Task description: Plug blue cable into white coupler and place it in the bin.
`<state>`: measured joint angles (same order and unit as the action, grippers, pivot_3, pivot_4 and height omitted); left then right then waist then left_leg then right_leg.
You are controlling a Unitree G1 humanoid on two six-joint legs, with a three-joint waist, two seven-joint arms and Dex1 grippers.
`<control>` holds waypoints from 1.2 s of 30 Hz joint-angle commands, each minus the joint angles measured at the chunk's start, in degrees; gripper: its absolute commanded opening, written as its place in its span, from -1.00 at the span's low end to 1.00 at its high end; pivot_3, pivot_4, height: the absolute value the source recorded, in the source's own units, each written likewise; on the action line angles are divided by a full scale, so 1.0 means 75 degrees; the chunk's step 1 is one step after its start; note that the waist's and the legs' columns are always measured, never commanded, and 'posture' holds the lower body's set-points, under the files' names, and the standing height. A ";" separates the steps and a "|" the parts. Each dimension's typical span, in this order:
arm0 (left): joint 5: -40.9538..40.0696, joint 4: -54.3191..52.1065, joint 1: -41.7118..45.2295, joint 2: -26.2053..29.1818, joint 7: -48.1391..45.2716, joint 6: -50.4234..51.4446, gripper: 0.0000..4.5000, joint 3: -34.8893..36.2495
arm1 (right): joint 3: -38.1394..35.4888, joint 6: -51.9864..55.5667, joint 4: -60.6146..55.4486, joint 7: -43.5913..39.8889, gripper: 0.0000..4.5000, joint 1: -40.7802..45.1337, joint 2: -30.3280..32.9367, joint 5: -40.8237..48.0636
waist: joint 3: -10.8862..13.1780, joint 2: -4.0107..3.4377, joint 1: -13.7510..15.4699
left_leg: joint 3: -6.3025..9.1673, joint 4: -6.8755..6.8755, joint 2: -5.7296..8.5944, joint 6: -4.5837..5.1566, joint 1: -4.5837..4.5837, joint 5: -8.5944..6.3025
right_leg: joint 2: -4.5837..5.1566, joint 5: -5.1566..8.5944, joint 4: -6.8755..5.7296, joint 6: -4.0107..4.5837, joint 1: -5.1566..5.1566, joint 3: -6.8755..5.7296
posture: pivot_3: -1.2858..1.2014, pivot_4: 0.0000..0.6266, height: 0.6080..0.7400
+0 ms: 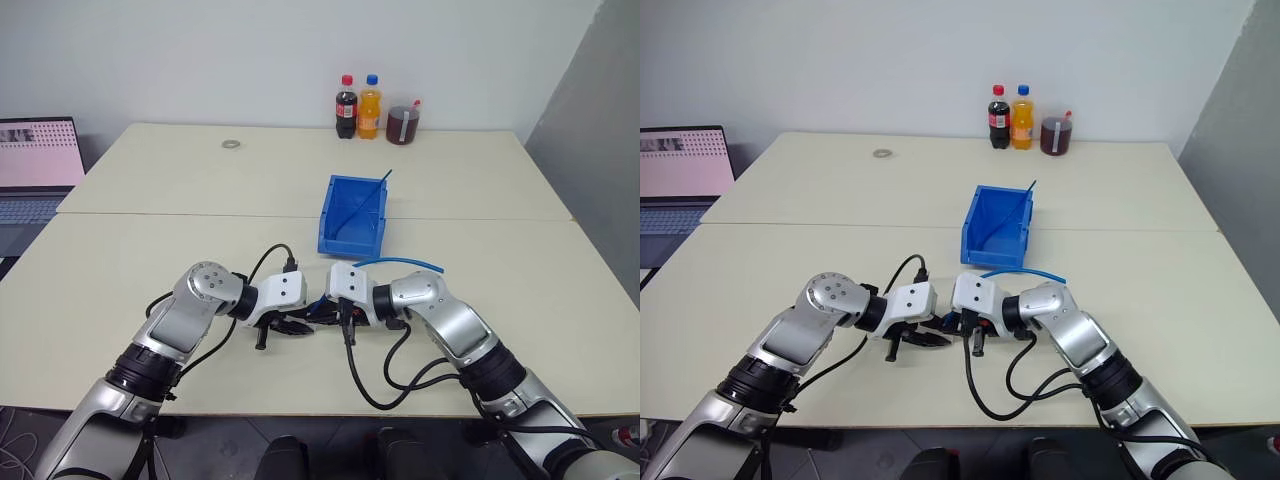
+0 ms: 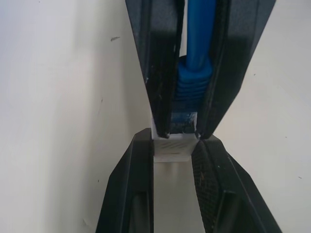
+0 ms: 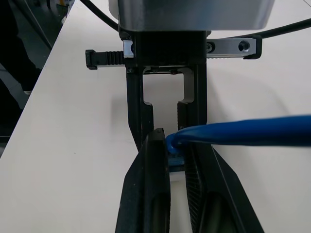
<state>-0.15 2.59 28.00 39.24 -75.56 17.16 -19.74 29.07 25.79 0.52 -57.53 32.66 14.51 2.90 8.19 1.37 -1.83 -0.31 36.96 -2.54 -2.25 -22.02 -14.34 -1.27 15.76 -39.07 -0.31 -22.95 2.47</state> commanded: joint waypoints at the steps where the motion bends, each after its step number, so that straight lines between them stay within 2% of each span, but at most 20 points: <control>1: -0.0038 -0.0231 -0.0056 -0.0217 0.0049 -0.0006 -0.67 -0.0259 | 0.1009 0.0329 0.0559 -0.0419 -0.94 -0.0334 -0.0311 -0.0043 | 0.0000 -0.0001 -0.0001 | -0.0001 -0.0002 -0.0001 0.0001 0.0018 -0.0001 | 0.0000 0.0004 0.0002 0.0006 0.0020 0.0001 | 0.03 -0.52 1.00; 6: -0.0015 -0.0203 -0.0111 -0.0212 0.0063 -0.0043 -0.67 -0.0217 | 0.1056 0.0213 0.0467 -0.0480 -0.94 -0.0669 -0.0007 -0.0164 | -0.0011 -0.0004 -0.0006 | 0.0000 -0.0018 -0.0006 0.0016 0.0099 -0.0013 | -0.0001 0.0028 0.0008 0.0032 0.0096 -0.0001 | 0.03 -0.52 1.00; 18: 0.0002 -0.0205 -0.0151 -0.0203 0.0106 -0.0053 -0.67 -0.0148 | 0.0955 0.0167 0.0408 -0.0668 -0.94 -0.0759 0.0408 -0.0184 | -0.0048 -0.0023 0.0022 | 0.0002 -0.0020 -0.0001 0.0023 0.0100 -0.0031 | 0.0017 0.0062 0.0011 0.0015 0.0102 0.0007 | 0.03 -0.52 1.00; 28: -0.0028 -0.0077 -0.0248 -0.0412 0.0568 -0.0123 -0.67 0.0100 | 0.0402 -0.0217 0.0492 -0.0143 -0.94 -0.0473 0.0052 -0.0157 | -0.0047 -0.0024 0.0024 | 0.0008 -0.0020 -0.0001 0.0029 0.0101 -0.0038 | 0.0035 0.0071 0.0012 0.0003 0.0105 0.0005 | 0.03 -0.52 1.00; 30: -0.0069 -0.0101 -0.0321 -0.0397 0.0573 -0.0084 -0.35 0.0165 | 0.0269 -0.0331 0.0462 -0.0050 -0.94 -0.0439 0.0055 -0.0173 | -0.0043 -0.0029 0.0024 | 0.0009 -0.0019 -0.0003 0.0029 0.0103 -0.0038 | 0.0038 0.0071 0.0011 0.0003 0.0106 0.0003 | 0.03 -0.52 1.00; 36: -0.0385 -0.0435 -0.0871 0.0048 0.0571 -0.0116 0.18 0.0653 | -0.0221 -0.0157 -0.0081 0.0168 -0.94 -0.0491 0.0101 0.0118 | 0.0005 -0.0010 -0.0047 | 0.0016 -0.0019 -0.0008 0.0029 0.0079 -0.0038 | 0.0034 0.0067 0.0009 -0.0002 0.0084 0.0004 | 0.03 -0.52 1.00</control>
<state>-1.90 1.15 22.53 38.17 -71.64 16.51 -17.26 27.67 22.68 0.15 -56.76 30.06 14.55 3.55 8.22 1.29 -2.18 -0.19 36.81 -2.63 -2.04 -21.46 -14.63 -1.01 16.28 -39.00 -0.29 -22.35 2.53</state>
